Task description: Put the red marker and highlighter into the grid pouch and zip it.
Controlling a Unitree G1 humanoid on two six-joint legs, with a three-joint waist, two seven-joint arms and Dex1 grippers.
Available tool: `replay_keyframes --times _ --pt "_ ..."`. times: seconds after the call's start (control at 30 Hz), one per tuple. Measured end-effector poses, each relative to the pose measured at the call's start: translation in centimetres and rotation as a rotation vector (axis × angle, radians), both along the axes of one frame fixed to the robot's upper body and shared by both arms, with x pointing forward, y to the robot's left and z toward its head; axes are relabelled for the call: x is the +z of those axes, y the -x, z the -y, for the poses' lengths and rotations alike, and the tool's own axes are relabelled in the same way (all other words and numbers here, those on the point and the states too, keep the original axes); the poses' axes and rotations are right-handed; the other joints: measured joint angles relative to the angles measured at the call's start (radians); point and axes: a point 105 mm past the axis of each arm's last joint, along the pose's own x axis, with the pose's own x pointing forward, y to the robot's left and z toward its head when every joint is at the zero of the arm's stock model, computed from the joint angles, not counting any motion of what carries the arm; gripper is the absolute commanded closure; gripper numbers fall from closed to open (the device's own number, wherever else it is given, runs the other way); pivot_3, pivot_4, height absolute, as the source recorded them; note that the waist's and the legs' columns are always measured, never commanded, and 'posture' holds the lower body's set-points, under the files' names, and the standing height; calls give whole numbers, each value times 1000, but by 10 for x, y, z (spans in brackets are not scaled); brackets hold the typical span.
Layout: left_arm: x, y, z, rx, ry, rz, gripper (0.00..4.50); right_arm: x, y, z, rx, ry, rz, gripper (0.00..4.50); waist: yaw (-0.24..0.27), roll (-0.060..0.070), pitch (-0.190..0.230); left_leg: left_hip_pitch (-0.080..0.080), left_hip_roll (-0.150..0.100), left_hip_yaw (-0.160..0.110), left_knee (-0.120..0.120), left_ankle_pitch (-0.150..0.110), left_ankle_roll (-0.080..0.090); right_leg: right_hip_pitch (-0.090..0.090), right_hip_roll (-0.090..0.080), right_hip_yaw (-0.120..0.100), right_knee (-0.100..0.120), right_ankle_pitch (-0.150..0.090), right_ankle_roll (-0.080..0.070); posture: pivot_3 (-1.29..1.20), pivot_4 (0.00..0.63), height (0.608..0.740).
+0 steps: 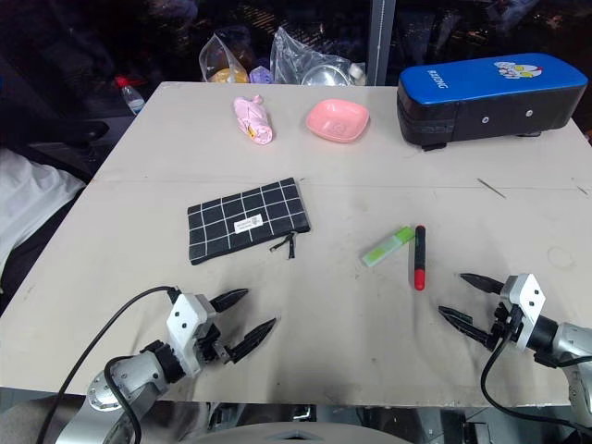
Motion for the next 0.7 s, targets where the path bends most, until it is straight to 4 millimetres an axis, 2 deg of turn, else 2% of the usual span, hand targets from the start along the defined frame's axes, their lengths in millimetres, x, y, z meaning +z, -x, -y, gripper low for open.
replay_keyframes --times 0.53,0.7 --pt "0 5 -4 -48 -28 -3 2 -7 2 3 2 2 0 230 0 0 0 0 0 0 1 0 0 0 1 0 0 0 0 0 150 740" --pt "6 2 -17 -56 -36 3 2 -2 2 -4 14 -15 17 230 -1 0 0 0 1 0 1 0 0 0 1 0 1 0 0 0 150 740"
